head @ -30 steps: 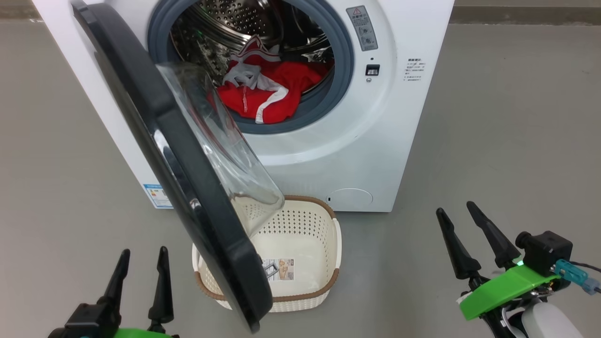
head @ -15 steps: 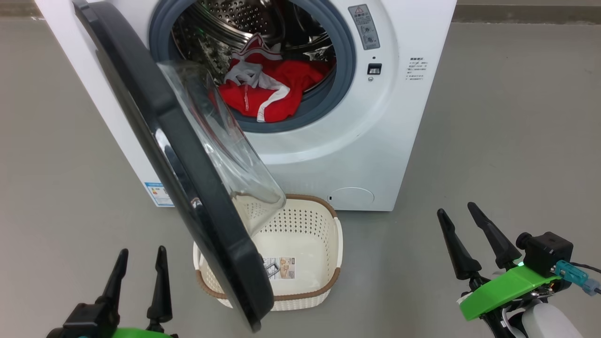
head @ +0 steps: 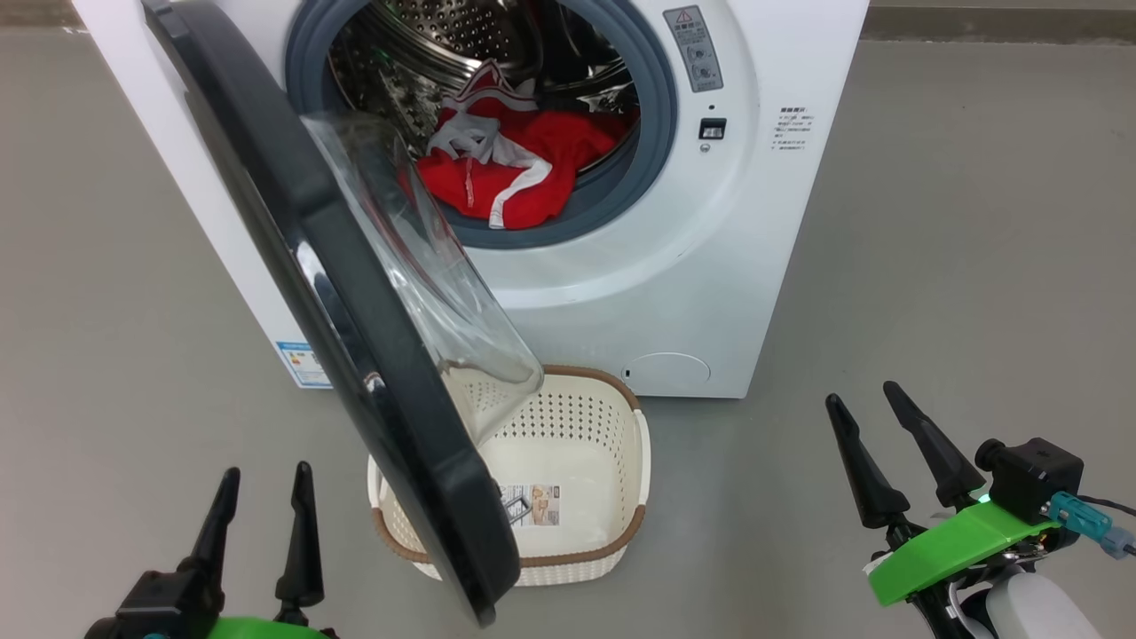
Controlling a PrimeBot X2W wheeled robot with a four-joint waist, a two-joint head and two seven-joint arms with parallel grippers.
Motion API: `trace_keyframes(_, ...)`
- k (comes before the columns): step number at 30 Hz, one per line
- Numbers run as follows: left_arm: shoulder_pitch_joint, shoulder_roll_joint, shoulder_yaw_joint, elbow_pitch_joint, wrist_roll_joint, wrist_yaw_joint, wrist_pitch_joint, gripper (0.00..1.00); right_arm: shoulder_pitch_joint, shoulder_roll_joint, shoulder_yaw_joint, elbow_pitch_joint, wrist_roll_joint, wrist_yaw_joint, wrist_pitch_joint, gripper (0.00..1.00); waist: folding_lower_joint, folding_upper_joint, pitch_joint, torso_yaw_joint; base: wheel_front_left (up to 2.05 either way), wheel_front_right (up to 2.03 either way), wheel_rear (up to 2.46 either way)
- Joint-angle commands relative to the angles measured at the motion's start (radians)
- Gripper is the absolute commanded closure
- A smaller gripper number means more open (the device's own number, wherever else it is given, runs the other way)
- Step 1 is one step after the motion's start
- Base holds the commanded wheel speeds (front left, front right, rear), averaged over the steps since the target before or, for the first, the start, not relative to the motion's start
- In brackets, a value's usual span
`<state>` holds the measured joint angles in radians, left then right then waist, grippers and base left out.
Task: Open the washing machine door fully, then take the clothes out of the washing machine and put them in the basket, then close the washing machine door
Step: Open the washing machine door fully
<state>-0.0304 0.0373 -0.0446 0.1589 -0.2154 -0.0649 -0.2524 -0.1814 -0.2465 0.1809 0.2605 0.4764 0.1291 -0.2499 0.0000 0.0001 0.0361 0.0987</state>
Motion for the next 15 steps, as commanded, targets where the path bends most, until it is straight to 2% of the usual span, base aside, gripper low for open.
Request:
trace_keyframes(1,-0.039,0.013,0.032,-0.022,-0.005,0.000,-0.009,0.00,0.000,-0.004,0.019,-0.024,-0.010,0.002,-0.012,0.00,0.0000,-0.0001,-0.001,0.000,0.00,0.00,0.00)
trace_keyframes(4,-0.039,0.013,0.031,-0.023,-0.005,-0.002,-0.009,0.00,0.001,-0.004,0.021,-0.024,-0.011,0.002,-0.012,0.00,0.0000,-0.0001,-0.003,0.001,0.00,0.00,0.00)
trace_keyframes(5,-0.038,0.013,0.031,-0.023,-0.004,-0.002,-0.009,0.15,0.001,-0.004,0.022,-0.024,-0.011,0.002,-0.012,0.00,0.0000,-0.0001,-0.003,0.001,0.00,0.00,0.00)
trace_keyframes(6,-0.038,0.013,0.030,-0.023,-0.004,-0.002,-0.009,0.51,0.002,-0.004,0.022,-0.024,-0.011,0.002,-0.012,0.00,0.0000,-0.0001,-0.003,0.001,0.00,0.00,0.00)
trace_keyframes(8,-0.038,0.013,0.030,-0.024,-0.005,-0.003,-0.009,1.00,0.002,-0.005,0.023,-0.023,-0.011,0.002,-0.012,0.00,0.0000,-0.0001,-0.003,0.001,0.00,0.00,0.00)
trace_keyframes(15,-0.040,0.013,0.031,-0.043,-0.009,-0.003,-0.009,1.00,0.002,-0.005,0.025,-0.021,-0.011,0.002,-0.012,0.00,0.0000,-0.0001,-0.003,0.003,0.00,0.00,0.00)
